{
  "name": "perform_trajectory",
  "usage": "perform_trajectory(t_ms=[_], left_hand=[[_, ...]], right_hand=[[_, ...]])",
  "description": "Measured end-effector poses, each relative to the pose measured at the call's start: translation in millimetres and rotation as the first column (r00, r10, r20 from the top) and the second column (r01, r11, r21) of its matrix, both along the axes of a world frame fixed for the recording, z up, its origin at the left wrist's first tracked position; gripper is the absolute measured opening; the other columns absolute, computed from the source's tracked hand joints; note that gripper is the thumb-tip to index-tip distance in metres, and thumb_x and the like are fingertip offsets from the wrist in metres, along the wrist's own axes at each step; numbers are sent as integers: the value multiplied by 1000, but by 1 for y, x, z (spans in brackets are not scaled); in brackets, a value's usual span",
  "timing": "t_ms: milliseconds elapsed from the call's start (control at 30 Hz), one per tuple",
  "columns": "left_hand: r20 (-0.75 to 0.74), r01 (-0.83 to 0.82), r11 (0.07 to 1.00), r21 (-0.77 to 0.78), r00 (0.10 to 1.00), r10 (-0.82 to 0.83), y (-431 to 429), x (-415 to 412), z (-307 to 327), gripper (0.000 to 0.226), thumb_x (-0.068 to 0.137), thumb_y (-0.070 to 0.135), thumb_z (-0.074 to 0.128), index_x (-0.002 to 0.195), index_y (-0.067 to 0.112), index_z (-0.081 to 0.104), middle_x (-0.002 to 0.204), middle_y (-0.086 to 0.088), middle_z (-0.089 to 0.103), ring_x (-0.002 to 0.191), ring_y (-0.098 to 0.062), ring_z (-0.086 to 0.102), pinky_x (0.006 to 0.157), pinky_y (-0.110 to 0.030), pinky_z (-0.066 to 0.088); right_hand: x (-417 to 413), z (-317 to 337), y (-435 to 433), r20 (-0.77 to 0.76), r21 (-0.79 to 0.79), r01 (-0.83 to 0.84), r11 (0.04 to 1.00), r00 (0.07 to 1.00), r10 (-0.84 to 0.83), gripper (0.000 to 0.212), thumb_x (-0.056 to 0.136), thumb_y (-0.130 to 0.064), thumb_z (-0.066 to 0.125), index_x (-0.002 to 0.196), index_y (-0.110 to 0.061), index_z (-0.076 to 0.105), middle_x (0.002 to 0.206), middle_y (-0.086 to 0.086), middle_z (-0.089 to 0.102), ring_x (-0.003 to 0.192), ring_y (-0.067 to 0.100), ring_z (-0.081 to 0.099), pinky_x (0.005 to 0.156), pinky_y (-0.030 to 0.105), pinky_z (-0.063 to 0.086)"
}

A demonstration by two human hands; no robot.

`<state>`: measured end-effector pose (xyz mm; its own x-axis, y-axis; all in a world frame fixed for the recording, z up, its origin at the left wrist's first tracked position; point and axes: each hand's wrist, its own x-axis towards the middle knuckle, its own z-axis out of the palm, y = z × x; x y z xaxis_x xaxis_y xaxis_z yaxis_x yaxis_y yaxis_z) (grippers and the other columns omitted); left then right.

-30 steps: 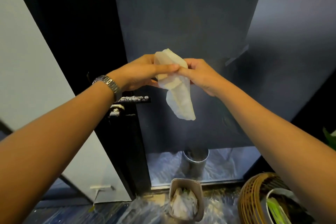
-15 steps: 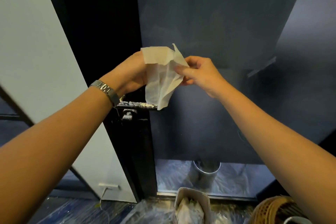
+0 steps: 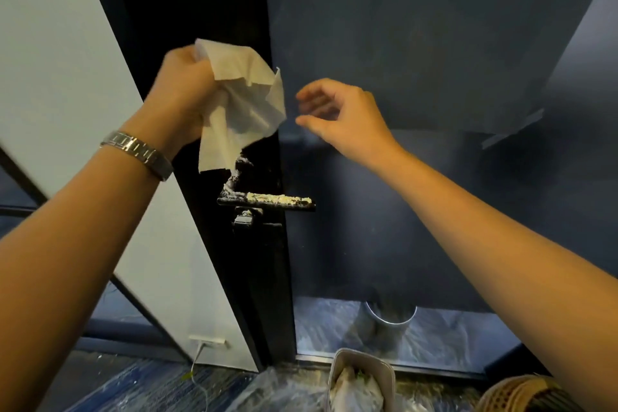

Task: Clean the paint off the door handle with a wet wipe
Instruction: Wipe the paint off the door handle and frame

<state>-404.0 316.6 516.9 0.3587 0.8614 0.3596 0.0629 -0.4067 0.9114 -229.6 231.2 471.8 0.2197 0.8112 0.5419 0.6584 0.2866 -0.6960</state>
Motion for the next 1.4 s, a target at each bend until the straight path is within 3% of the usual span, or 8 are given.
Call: perform_trajectory(t_ms=[67, 200, 400, 667, 833, 933, 1067, 1400], left_hand=[[29, -48, 987, 155, 999, 44, 8, -9, 1, 9, 75, 22, 67, 74, 19, 58, 76, -3, 57, 74, -16, 58, 70, -35, 50], [-82, -156, 848, 507, 970, 227, 7, -12, -8, 14, 77, 25, 64, 84, 14, 62, 84, 3, 57, 76, -2, 52, 69, -10, 41], [-135, -183, 707, 684, 920, 368, 21, -15, -35, 19, 84, 20, 60, 93, 5, 66, 93, -17, 66, 87, -25, 61, 80, -39, 52], [-256, -63, 616, 786, 872, 417, 24, -10, -51, 11, 81, 12, 62, 86, 4, 68, 88, -19, 64, 82, -23, 56, 73, -13, 36], [-307, -42, 630, 776, 846, 435, 29, -24, -64, 12, 83, 2, 55, 82, 0, 67, 88, -23, 62, 81, -33, 58, 74, -12, 39], [-356, 64, 574, 816, 839, 411, 23, -7, -68, 17, 83, 3, 49, 79, 1, 65, 86, -22, 62, 77, -31, 59, 68, -28, 49], [-334, -12, 590, 808, 815, 474, 31, -20, -73, 15, 82, -9, 52, 80, 1, 64, 87, -22, 60, 78, -26, 54, 70, -9, 34], [-387, 19, 622, 783, 797, 463, 37, -24, -86, 22, 78, -14, 47, 76, -2, 66, 75, -21, 64, 70, -35, 61, 64, -45, 54]], right_hand=[[-6, 3, 7, 126, 184, 36, 982, 990, -60, 22, 79, -6, 66, 101, -8, 65, 98, -4, 61, 89, 7, 58, 79, 5, 40], [-15, 17, 24, 374, 439, 58, 897, 896, -241, 36, 78, -10, 61, 114, -8, 61, 125, 10, 56, 119, 23, 48, 101, 23, 33], [-18, 15, 46, 758, 361, 128, 924, 537, -370, 65, 90, -37, 50, 146, -17, 24, 154, 16, 21, 143, 33, 15, 114, 47, 5], [-16, 8, 53, 778, 400, 165, 901, 458, -430, 54, 98, -35, 30, 148, -18, 18, 155, 13, 19, 144, 29, 15, 115, 48, 4], [-17, 2, 59, 751, 462, 181, 868, 440, -492, 51, 99, -34, 28, 147, -18, 22, 153, 13, 24, 143, 28, 20, 114, 51, 9], [-19, 0, 61, 740, 467, 194, 863, 448, -502, 51, 99, -33, 27, 147, -18, 21, 153, 13, 23, 143, 28, 20, 114, 52, 10], [-17, 0, 59, 747, 455, 186, 871, 453, -487, 51, 99, -32, 26, 147, -17, 20, 154, 14, 22, 143, 28, 19, 114, 51, 8], [-19, -1, 60, 731, 455, 177, 873, 486, -480, 50, 99, -29, 27, 147, -16, 21, 153, 15, 22, 143, 29, 19, 114, 52, 10]])
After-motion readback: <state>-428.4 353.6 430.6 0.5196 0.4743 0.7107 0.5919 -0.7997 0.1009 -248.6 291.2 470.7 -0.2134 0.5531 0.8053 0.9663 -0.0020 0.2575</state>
